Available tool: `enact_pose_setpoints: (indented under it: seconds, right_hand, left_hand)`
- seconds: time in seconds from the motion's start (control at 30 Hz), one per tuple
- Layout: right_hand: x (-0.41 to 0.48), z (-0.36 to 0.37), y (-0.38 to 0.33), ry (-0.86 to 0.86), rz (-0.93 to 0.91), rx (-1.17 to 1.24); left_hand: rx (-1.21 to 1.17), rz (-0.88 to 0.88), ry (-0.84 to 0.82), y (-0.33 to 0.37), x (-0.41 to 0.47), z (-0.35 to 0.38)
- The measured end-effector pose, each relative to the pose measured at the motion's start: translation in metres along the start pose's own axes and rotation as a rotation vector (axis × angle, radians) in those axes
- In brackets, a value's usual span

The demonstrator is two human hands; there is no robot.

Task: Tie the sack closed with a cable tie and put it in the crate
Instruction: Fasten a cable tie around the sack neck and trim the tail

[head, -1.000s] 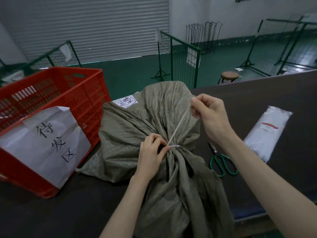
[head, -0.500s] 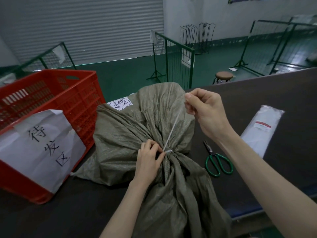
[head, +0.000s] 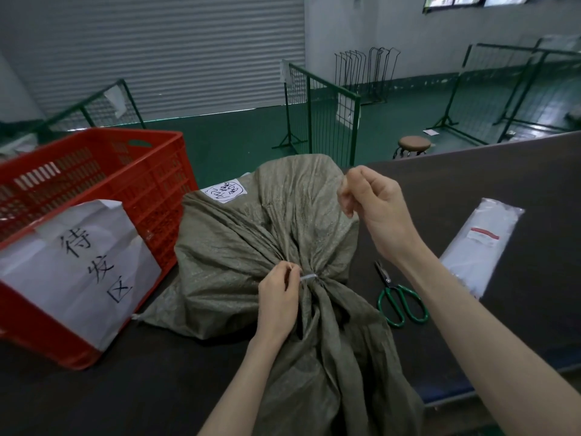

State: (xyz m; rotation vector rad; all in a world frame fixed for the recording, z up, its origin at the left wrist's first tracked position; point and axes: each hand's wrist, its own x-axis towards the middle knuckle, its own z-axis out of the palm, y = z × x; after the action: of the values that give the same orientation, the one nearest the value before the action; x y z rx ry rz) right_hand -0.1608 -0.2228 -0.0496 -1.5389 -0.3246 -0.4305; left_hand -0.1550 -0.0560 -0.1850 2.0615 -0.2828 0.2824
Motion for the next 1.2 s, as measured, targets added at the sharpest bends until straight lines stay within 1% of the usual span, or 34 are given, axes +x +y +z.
enact_pose_setpoints:
  seconds: [0.13,0.3,0.43,0.5,0.57,0.73,0.8,0.93,1.03,1.2]
  right_hand:
    - [-0.009,-0.011,0.017,0.018,0.063,-0.013]
    - [-0.029,-0.034,0.066,0.114,0.191,-0.117]
    - [-0.052,-0.064,0.115,0.221,0.383,-0.255]
    - [-0.068,-0.081,0.138,0.273,0.488,-0.34]
    - [-0.081,-0.094,0.155,0.303,0.562,-0.429]
    - [-0.106,-0.112,0.174,0.306,0.67,-0.736]
    - [-0.112,-0.116,0.184,0.238,0.714,-0.857]
    - [-0.125,-0.119,0.2,0.049,0.827,-1.084]
    - [-0.129,-0.115,0.204,0.027,0.85,-1.151]
    - [-0.12,-0.11,0.202,0.098,0.889,-1.091]
  left_hand:
    - [-0.121,-0.141,0.035,0.003,-0.007,-0.005]
    - [-0.501,-0.396,0.135,-0.007,-0.012,-0.003]
    - [-0.827,-0.62,0.274,-0.008,-0.017,-0.005]
    - [-0.93,-0.703,0.322,-0.01,-0.019,-0.008]
    - [-0.984,-0.744,0.355,-0.014,-0.02,-0.012]
    - [-0.985,-0.728,0.376,-0.028,-0.025,-0.02]
    - [-0.967,-0.701,0.373,-0.032,-0.027,-0.02]
    - [-0.921,-0.638,0.371,-0.031,-0.027,-0.018]
    - [-0.894,-0.588,0.367,-0.03,-0.026,-0.02]
    - [-0.869,-0.532,0.37,-0.027,-0.026,-0.021]
